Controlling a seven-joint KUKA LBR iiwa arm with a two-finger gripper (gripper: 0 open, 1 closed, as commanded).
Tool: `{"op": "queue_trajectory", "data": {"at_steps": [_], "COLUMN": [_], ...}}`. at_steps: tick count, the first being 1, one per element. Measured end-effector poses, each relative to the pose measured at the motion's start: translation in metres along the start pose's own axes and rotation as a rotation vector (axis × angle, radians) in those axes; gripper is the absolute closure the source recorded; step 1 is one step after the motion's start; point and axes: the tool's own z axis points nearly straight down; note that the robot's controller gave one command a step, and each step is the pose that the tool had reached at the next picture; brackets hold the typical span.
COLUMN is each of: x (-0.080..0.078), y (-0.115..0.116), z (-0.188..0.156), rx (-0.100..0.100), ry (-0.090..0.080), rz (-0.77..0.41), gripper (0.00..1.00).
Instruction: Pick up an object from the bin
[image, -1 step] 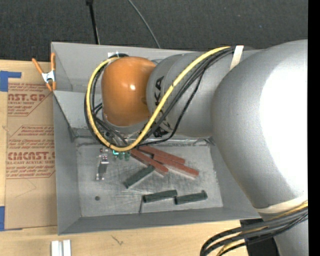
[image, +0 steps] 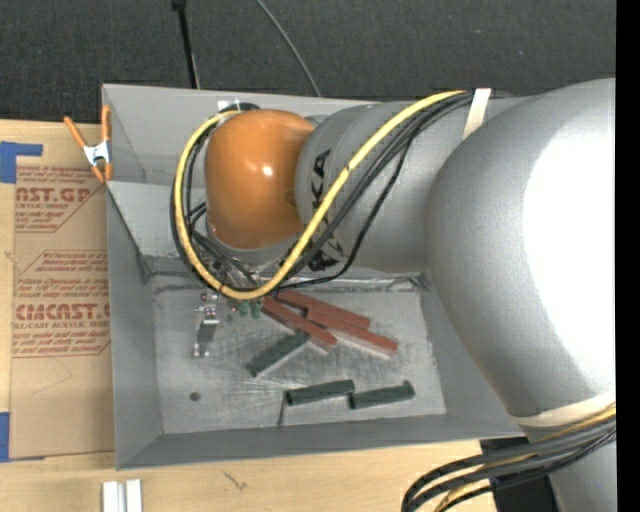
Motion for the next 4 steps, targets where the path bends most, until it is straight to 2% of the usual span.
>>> {"op": "queue_trajectory", "data": {"at_steps": [1,2,3,4], "x": [-0.012,0.010,-0.014,-0.014], "y": [-0.064,-0.065,-0.095,-0.095], "z": [-0.011,0.059,0.080,0.080], "rx": [0.001,0.000,-0.001,-0.001], "ry": [0.000,-0.004,0.001,0.000], "rz": [-0.077,-0.157,-0.220,-0.220], "gripper": [0.00,0.00,1.00,1.00]}}
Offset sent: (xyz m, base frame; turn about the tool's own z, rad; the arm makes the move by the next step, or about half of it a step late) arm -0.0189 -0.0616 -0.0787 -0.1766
